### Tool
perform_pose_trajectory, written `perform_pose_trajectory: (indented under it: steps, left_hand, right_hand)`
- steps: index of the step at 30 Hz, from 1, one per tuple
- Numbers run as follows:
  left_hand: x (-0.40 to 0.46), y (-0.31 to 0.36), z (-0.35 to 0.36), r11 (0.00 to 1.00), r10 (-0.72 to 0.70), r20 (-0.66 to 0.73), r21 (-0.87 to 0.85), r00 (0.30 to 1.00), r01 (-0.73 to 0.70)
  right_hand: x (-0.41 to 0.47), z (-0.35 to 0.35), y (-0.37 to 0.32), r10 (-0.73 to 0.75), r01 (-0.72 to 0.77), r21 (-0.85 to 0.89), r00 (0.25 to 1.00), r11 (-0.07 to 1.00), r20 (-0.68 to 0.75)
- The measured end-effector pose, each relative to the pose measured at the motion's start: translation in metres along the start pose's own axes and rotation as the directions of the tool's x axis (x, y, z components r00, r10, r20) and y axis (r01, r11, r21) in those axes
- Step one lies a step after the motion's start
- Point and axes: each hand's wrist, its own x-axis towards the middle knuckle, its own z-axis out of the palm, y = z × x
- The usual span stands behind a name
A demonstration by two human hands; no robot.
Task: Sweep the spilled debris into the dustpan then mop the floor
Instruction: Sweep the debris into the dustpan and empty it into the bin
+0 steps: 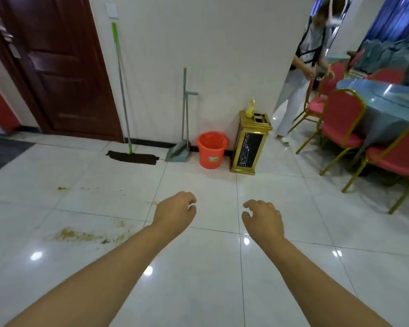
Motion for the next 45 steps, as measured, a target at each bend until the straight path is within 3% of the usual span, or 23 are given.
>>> perform_pose_trajectory:
  steps: [4, 10, 19, 28, 37, 45]
  left_hand:
    - [0.043, -0.034, 0.008, 0.995, -0.097, 0.052, -0.016, 0.994, 0.098]
    - [0.130, -0.078, 0.010, 0.982, -0.130, 0.125, -0.117, 0.984, 0.145]
    - [0.262, -0.112, 0.005, 0.943, -0.139, 0.235, -0.264, 0.962, 0.201]
    - [0.400, -0.126, 0.046, 0.801, -0.280, 0.233, -0.478, 0.931, 0.360]
    - [0.563, -0.111, 0.076, 0.712, -0.413, 0.200, -0.537, 0.889, 0.452]
    - [0.670, -0.135, 0.086, 0.677, -0.479, 0.195, -0.539, 0.856, 0.502]
  right_hand:
    - [0.044, 0.029, -0.008, 0.019, -0.025, 0.064, 0.995, 0.998, 0.094]
    - [0.122, 0.058, -0.042, 0.090, -0.116, 0.159, 0.982, 0.980, 0.164]
    - [0.247, 0.066, -0.073, 0.159, -0.196, 0.212, 0.971, 0.958, 0.177]
    - [0.411, 0.079, -0.032, 0.100, -0.145, 0.267, 0.979, 0.953, 0.177]
    - [0.605, 0.075, 0.028, 0.077, -0.140, 0.268, 0.970, 0.953, 0.232]
    - [0.742, 0.102, 0.005, 0.060, -0.149, 0.327, 0.962, 0.933, 0.267]
